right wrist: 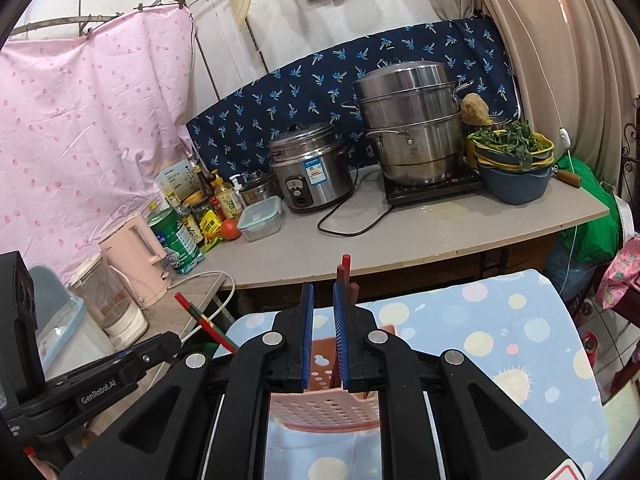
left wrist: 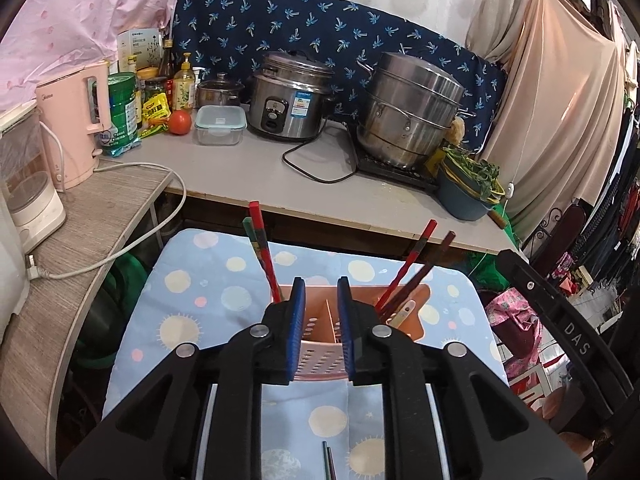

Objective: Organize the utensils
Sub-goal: 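Lower the spoon and chopstick into the holder and open both tools, then move both open tools back over the last green and dark red chopsticks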

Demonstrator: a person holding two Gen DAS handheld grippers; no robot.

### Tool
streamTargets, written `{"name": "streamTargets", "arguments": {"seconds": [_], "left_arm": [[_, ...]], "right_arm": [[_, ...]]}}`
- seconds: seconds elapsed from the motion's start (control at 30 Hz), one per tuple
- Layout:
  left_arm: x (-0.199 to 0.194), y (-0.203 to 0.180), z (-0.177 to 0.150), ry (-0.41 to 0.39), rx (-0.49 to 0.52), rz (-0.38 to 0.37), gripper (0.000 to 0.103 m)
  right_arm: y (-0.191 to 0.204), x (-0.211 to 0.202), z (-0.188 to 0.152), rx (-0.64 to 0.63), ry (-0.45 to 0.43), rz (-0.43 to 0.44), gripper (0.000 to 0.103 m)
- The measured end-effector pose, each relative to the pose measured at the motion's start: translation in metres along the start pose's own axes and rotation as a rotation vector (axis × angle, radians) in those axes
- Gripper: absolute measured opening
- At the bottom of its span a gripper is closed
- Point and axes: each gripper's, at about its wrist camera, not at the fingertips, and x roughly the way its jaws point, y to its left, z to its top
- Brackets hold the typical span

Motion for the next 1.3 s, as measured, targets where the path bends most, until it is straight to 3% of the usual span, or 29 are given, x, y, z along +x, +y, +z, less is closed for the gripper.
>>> {"name": "streamTargets", "arguments": {"seconds": [0.53, 0.63, 0.97, 1.3], "left_arm": [[-0.047, 0.005, -0.049, -0.005, 0.009, 0.024, 0.026], [-0.055, 0.011, -0.07, 0.006, 0.001, 0.046, 0.031], [-0.066, 0.025, -0.154, 0.123, 0.028, 0.092, 0.031], [-0.068, 0.027, -0.237, 0.255, 0.084, 0.114, 0.032]], "right_arm": [[0.008, -0.062, -0.069, -0.034, 0.079, 0.029, 0.012], [0.006, -0.072, -0.095, -0.041, 0.127, 0.023, 0.012], [-0.001, -0.108, -0.198, -0.082, 0.293, -0.044, 0.012], [0.011, -0.133, -0.283, -0.139, 0.432, -0.035, 0.012]]}}
